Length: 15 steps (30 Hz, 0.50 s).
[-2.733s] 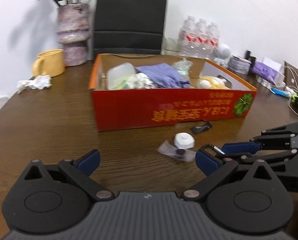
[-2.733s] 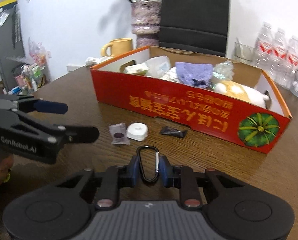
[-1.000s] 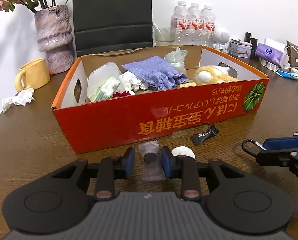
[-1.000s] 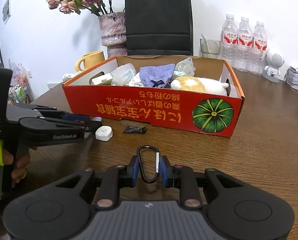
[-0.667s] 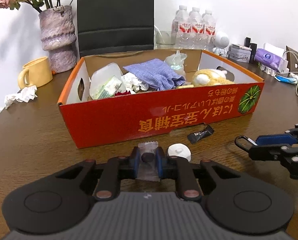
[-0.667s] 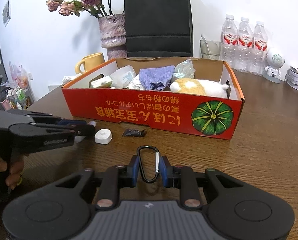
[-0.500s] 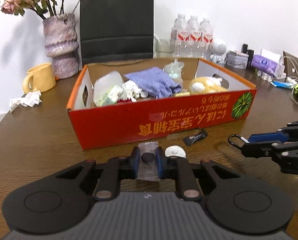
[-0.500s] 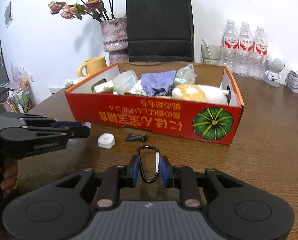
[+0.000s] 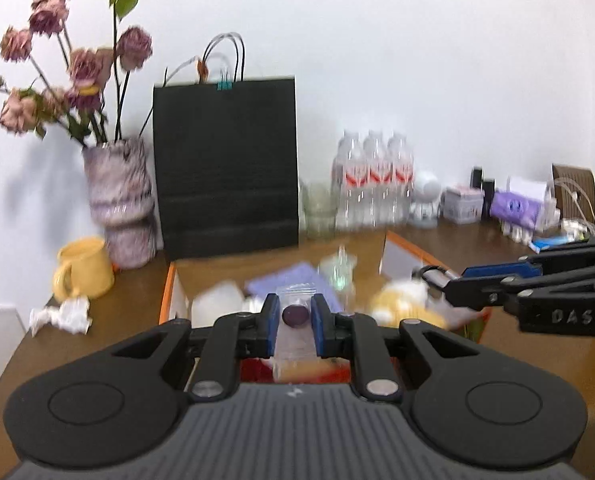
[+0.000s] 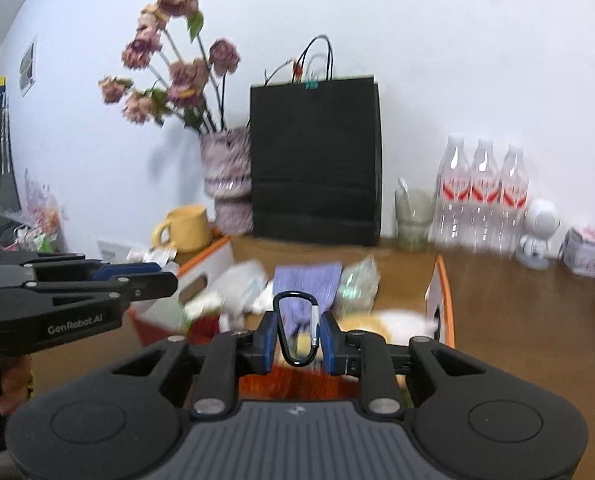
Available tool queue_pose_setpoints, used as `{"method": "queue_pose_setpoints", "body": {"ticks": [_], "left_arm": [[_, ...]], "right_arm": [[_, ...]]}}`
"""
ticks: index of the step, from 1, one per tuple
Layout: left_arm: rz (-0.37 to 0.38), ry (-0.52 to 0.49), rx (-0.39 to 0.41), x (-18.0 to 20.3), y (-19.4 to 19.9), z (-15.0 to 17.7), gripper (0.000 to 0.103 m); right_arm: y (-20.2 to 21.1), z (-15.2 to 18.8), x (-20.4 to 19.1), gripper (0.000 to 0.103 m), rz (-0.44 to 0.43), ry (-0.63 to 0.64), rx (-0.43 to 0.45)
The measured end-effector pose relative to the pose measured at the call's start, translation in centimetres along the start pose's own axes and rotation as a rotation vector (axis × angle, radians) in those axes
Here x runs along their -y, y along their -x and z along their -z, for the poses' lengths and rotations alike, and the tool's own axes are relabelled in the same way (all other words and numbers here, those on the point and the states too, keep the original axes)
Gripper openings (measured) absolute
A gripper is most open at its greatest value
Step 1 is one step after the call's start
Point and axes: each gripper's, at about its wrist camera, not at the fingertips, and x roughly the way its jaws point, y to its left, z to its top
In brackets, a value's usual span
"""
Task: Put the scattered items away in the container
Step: 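Carry sachet with left tool while right tool carries carabiner, release both in box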
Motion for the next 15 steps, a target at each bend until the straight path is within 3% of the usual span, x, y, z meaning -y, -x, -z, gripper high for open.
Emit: {"method": "queue_pose_setpoints", "body": {"ticks": [7, 15], "left_arm": [[0.011, 0.105, 0.005, -1.0, -5.4, -1.7, 0.018], [-0.029, 0.135, -0.103, -2.2, -11.9, -0.6, 0.018]], "right_arm": [[-5.2, -2.4, 1.7, 0.022, 0.040, -0.027, -0.008], [-13.5, -1.9, 3.8, 0.022, 0.087, -0.055, -0.128]]}}
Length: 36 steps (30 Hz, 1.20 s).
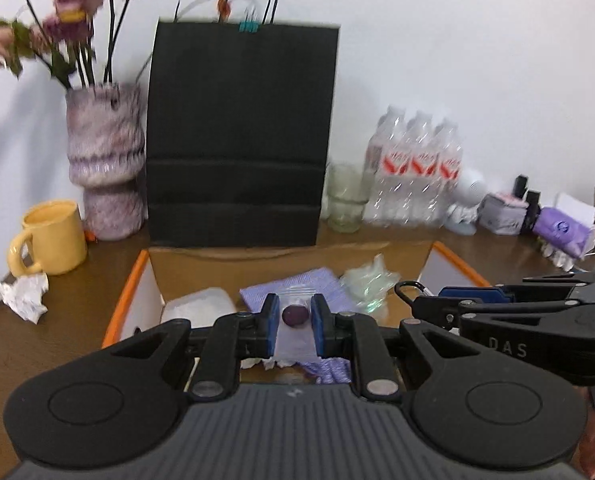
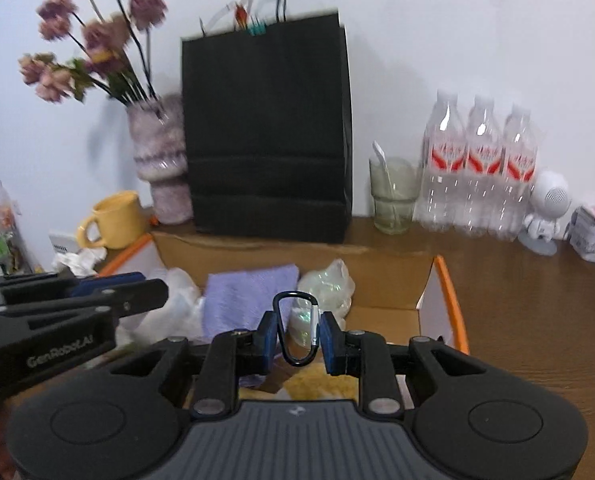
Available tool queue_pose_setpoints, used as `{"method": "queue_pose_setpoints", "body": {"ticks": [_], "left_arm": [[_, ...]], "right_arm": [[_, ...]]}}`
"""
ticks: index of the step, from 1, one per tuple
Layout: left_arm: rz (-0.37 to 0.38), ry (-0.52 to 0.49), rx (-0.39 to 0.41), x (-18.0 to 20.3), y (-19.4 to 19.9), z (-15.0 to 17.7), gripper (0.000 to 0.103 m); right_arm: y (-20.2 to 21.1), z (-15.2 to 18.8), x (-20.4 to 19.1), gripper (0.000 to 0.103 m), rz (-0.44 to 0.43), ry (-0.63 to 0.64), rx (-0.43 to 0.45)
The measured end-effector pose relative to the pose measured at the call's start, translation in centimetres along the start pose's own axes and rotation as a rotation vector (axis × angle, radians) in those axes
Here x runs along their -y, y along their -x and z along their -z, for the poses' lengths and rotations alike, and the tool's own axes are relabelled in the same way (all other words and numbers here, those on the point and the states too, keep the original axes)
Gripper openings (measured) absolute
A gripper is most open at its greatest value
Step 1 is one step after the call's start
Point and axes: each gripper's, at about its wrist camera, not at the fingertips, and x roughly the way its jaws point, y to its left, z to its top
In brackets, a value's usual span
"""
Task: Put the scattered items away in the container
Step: 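Carry sachet with left tool while right tool carries carabiner, release both in box, then reach left tool to white round object on table and grasp it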
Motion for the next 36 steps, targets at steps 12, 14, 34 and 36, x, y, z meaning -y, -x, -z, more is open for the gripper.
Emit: {"method": "queue_pose_setpoints", "body": {"ticks": [12, 14, 34, 36], "left_arm": [[-0.007, -0.010, -0.069, -0.2, -2.3, 1.1, 0.019], [-0.018, -0.001, -0.062, -0.1, -2.2, 1.2, 0.025], [-0.119, 0.081, 0.077, -0.3, 9.4, 1.5, 0.103], [-0.125, 0.084, 0.074, 0.0, 10.5, 2.3, 0.103]], "right_arm": [[-2.8, 1.1, 0.0, 0.022, -0.009, 0.022, -0.072], [-2.5, 1.1, -0.2, 0.024, -0.010, 0.025, -0.067], [8.4, 1.8, -0.2, 0.103, -0.064, 0.034, 0.029], [9.5, 2.6, -0.5, 0.103, -0.080, 0.046, 0.028]]}}
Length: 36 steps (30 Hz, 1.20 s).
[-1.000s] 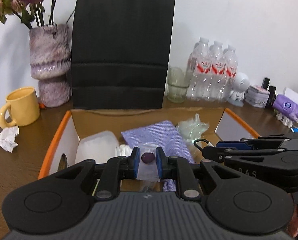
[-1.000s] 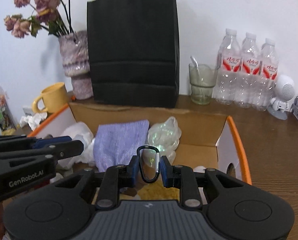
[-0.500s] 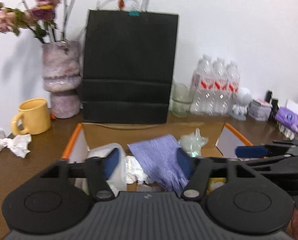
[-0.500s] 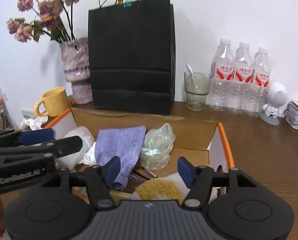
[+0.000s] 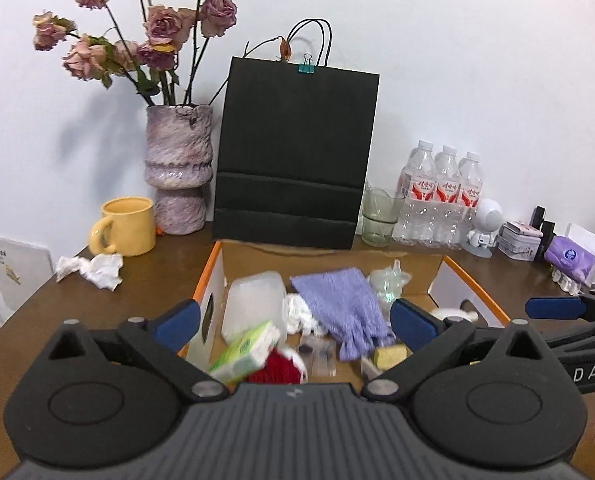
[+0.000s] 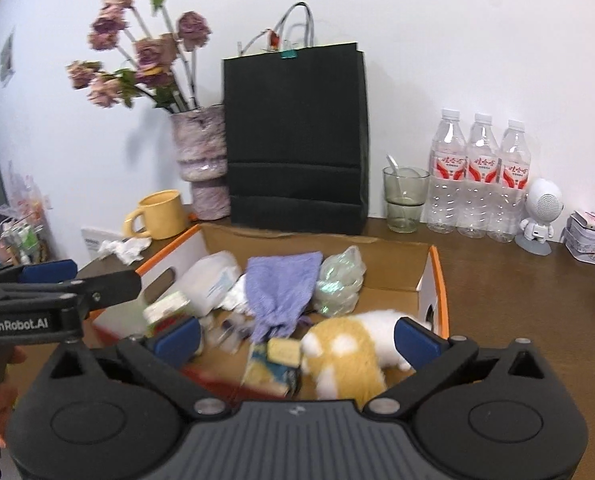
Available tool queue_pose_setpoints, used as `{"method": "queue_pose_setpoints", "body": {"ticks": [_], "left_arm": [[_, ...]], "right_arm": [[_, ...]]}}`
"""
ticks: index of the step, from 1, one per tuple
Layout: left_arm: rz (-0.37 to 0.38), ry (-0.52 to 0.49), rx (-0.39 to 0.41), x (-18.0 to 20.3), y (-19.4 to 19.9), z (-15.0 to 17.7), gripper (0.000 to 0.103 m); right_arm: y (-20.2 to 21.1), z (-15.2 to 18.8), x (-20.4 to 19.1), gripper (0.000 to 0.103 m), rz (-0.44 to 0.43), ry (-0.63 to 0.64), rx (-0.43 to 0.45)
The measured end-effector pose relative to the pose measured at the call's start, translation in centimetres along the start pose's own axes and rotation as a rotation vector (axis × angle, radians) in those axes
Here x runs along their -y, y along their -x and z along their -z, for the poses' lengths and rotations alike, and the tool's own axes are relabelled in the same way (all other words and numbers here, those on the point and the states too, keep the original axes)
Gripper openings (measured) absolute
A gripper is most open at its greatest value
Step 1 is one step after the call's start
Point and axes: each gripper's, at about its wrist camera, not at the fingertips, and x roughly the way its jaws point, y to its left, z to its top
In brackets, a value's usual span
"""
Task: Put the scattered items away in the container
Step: 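Reach left tool to white round object on table and grasp it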
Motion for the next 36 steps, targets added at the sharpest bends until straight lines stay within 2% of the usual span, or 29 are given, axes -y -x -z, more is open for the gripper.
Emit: {"method": "queue_pose_setpoints", "body": {"ticks": [13, 17, 27, 36], "left_arm": [[-0.112, 0.064, -0.136, 0.6, 3.5, 5.9, 0.103], [-0.137, 0.051, -0.162, 1.2, 3.8, 7.2, 0.103], [-0.196, 0.022, -0.230, 2.0, 3.0, 9.7, 0.103], [-0.177, 0.008, -0.241, 2.7, 2.5, 9.9, 0.103]], "right_arm": [[4.2, 5.5, -0.9, 0.103, -0.039, 0.049, 0.019], [4.3, 6.7, -1.2, 0.103, -0.053, 0.073, 0.007], [3.5, 8.2, -1.6, 0.103, -0.007, 0.106, -0.020], [3.6, 8.8, -1.5, 0.103, -0.014, 0.135, -0.022]]}}
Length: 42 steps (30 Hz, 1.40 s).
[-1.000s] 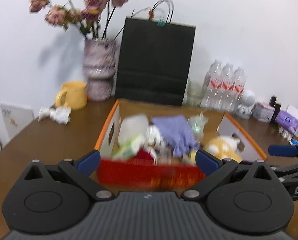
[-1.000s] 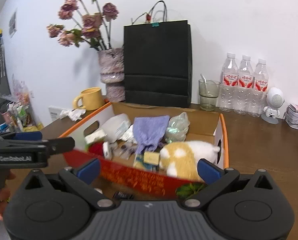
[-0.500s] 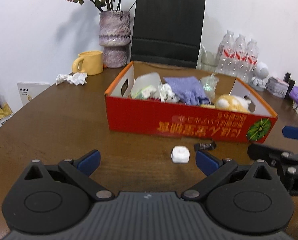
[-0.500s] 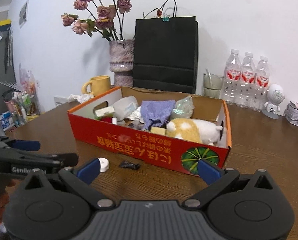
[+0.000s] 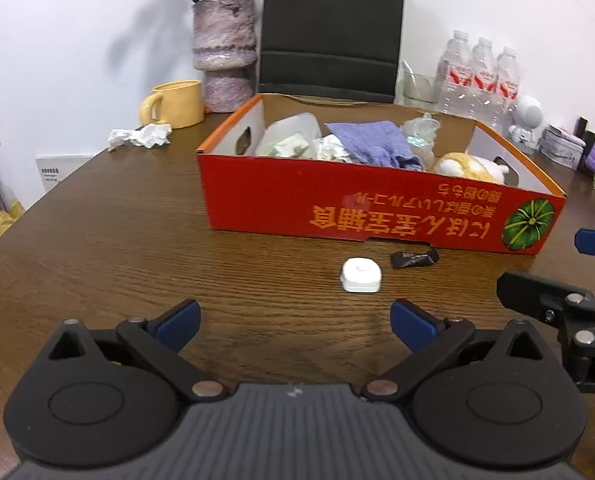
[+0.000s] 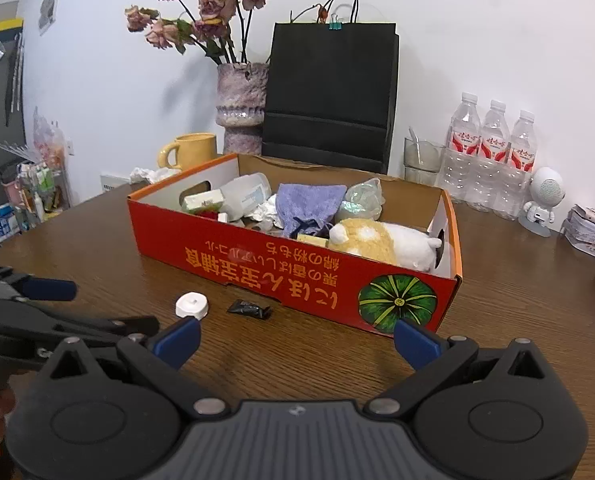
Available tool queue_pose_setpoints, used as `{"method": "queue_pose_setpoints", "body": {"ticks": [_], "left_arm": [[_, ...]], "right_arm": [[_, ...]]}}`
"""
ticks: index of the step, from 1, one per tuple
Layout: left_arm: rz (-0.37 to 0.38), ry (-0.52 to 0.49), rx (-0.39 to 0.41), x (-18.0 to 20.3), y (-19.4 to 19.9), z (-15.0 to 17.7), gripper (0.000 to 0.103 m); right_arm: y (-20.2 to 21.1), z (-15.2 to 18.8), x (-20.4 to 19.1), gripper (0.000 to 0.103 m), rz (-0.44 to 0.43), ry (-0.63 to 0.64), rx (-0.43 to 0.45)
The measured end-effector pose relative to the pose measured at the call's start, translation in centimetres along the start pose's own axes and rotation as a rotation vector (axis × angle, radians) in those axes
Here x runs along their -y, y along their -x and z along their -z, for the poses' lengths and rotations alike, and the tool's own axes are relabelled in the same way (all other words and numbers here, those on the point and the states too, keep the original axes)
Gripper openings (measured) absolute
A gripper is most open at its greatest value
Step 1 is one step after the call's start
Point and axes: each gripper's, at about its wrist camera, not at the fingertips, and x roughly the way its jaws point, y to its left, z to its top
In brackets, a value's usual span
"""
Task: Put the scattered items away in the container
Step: 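Reach left tool to white round object on table and grasp it, then hold white object with left tool while right tool grasps black wrapper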
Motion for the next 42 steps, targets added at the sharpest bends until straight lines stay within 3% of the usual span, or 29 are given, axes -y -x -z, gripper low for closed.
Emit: {"method": "queue_pose_setpoints", "body": {"ticks": [8, 15, 17, 21, 27, 33, 36, 42], "left_arm": [[0.026, -0.058, 0.007, 1.7, -0.1, -0.2, 0.097], [0.065, -0.077, 0.013, 2.7, -2.1, -1.1, 0.075], [0.074, -0.075, 0.005, 2.8, -3.0, -1.5, 0.064], [0.111, -0.134, -0.006, 3.3, -4.0, -1.6, 0.027], [0.124, -0.136, 0.010, 2.4, -3.6, -1.2, 0.027], [0.125, -0.079, 0.061, -0.9, -2.1, -1.6, 0.027], [0.105, -0.047, 0.070, -2.9, -1.7, -1.6, 0.027], [0.088, -0.007, 0.086, -6.1, -1.1, -1.5, 0.027]], "right_arm": [[-0.7, 0.5, 2.7, 0.096, -0.056, -0.071, -0.015], [-1.4, 0.9, 2.9, 0.092, -0.052, -0.089, -0.022], [-1.5, 0.9, 3.0, 0.092, -0.053, -0.090, -0.023], [-1.7, 1.0, 2.9, 0.092, -0.057, -0.096, -0.026], [-2.0, 0.8, 2.4, 0.090, -0.077, -0.097, -0.007], [-4.4, 0.0, 0.3, 0.067, -0.050, -0.078, -0.061], [-6.1, -0.5, -0.8, 0.062, -0.110, -0.086, -0.089], [-9.2, -1.7, -3.0, 0.047, -0.052, -0.083, -0.143]]}}
